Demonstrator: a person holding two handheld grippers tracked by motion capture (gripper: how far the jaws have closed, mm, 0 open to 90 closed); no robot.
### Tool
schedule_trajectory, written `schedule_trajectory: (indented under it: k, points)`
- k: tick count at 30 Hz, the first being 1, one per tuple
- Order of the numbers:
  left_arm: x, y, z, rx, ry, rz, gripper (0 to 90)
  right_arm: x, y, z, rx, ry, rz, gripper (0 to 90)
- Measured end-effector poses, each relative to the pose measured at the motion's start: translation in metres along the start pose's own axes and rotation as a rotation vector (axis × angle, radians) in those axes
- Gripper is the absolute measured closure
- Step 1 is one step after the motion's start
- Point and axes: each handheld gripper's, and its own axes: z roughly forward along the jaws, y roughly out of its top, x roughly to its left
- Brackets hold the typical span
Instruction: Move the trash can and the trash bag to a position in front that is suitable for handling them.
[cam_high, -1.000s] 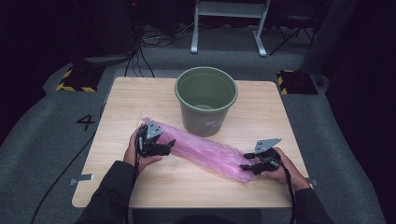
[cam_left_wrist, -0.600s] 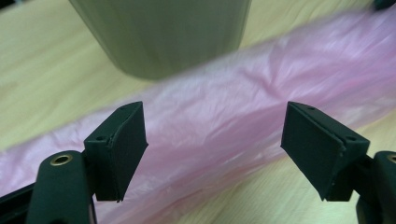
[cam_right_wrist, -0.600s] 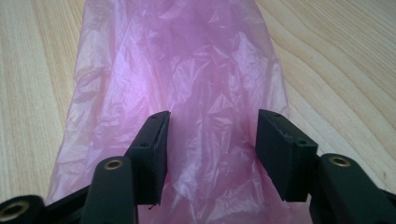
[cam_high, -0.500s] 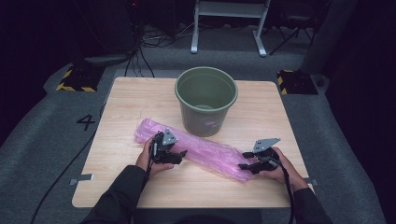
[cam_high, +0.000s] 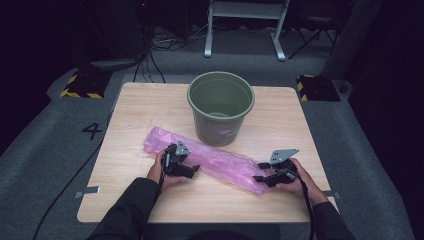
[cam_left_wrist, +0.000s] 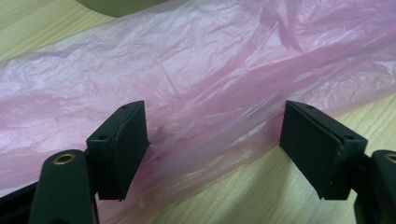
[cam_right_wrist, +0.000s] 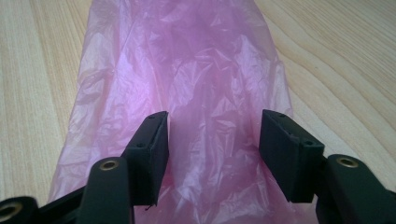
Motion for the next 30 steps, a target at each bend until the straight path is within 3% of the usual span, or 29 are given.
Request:
schedule_trajectory:
  k: [5, 11, 13, 14, 20, 25, 26, 30]
  points:
    - [0.004, -0.001, -0.002, -0.016, 0.003, -0.004, 33.1, 0.002, 0.001, 0.001, -0.002, 0.009, 0.001, 42.4]
    - [0.009, -0.001, -0.006, -0.003, 0.006, -0.004, 55.8, 0.004, 0.002, 0.003, -0.001, 0.012, -0.007, 40.8]
    - [0.01, -0.001, -0.006, -0.013, 0.012, -0.007, 58.5, 0.004, 0.002, 0.003, -0.001, 0.011, -0.006, 40.6]
    - [0.011, -0.002, -0.006, -0.017, 0.022, 0.001, 65.4, 0.005, 0.003, 0.003, -0.001, 0.012, -0.005, 40.4]
    - [0.011, -0.002, -0.005, -0.027, 0.042, 0.019, 82.7, 0.008, 0.005, 0.006, -0.001, 0.01, -0.008, 39.2]
    - [0.012, -0.003, -0.005, -0.031, 0.049, 0.025, 88.4, 0.008, 0.007, 0.007, -0.01, 0.022, 0.002, 35.1]
    - [0.012, -0.004, -0.006, -0.03, 0.061, 0.042, 88.6, 0.007, 0.007, 0.005, -0.032, 0.024, 0.017, 33.9]
    - [0.014, -0.006, -0.007, -0.04, 0.07, 0.046, 89.1, 0.001, 0.009, -0.005, -0.099, -0.009, 0.053, 33.2]
